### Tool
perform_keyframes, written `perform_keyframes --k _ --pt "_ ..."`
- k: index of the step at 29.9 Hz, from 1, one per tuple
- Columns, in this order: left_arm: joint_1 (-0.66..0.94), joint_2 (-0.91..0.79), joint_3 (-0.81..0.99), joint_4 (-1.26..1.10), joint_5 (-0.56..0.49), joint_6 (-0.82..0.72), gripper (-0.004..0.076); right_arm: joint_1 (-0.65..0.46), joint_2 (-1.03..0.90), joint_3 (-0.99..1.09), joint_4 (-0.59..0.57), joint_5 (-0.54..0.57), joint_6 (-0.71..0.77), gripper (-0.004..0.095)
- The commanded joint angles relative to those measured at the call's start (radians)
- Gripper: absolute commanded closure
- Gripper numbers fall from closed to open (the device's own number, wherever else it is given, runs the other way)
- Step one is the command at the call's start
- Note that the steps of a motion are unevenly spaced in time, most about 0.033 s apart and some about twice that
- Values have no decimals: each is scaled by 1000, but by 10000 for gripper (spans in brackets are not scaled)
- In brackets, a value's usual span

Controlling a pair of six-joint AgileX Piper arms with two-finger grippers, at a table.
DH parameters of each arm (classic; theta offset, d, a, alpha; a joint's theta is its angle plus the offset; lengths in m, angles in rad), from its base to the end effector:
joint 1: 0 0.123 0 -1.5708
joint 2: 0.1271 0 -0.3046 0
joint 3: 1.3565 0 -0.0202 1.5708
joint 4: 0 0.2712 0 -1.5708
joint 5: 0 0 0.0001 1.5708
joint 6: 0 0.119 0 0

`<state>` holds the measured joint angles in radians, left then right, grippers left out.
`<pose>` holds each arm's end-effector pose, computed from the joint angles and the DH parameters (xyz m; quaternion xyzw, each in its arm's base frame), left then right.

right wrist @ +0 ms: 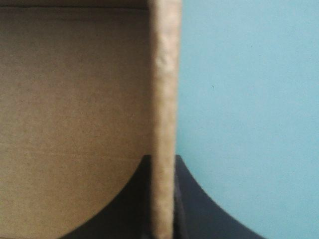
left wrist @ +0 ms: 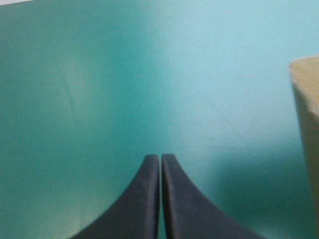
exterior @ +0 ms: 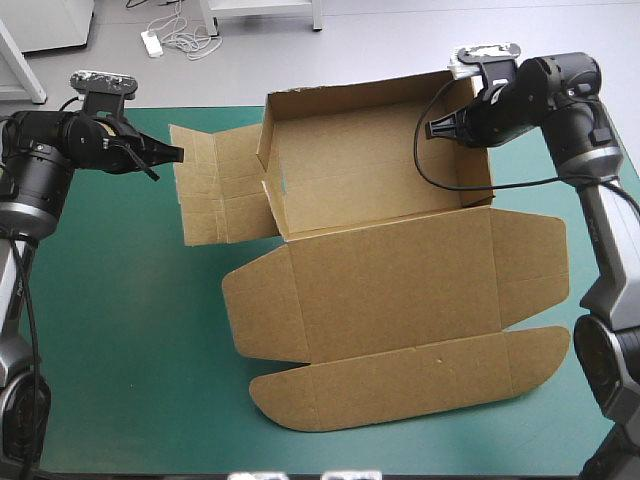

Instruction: Fold the box

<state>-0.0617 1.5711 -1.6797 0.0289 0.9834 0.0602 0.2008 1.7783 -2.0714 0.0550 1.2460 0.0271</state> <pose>0.3841 -0.0209 0.4133 0.0591 0.9223 0.0139 0.3816 0.4116 0.0901 0.4396 -0.0821 0.9345 0.0665 0.3398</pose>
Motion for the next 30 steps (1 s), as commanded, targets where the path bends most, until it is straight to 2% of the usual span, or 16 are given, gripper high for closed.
perform_keyframes --k 1,4,7,13,19,22,25,30 --pt "36 -36 -22 19 -90 -30 729 -7 -85 -38 -14 0 -3 927" --pt "117 -36 -22 -43 -102 -20 729 -7 -110 -38 -27 0 -3 927" --pt "233 -34 -16 -204 -110 73 722 -7 -131 -42 -27 0 -3 927" --pt "460 -26 111 -768 -147 440 713 -7 -170 -46 7 0 -9 927" --pt "501 46 280 -1120 -139 755 713 -7 -210 -69 65 0 -12 927" --pt "500 102 341 -1320 -78 906 713 -7 -228 -88 79 0 -7 927" --pt "492 152 365 -1505 50 1050 713 -7 -234 -104 85 0 -7 927" --pt "436 184 365 -1652 194 1150 729 -7 -236 -104 123 0 1 927"
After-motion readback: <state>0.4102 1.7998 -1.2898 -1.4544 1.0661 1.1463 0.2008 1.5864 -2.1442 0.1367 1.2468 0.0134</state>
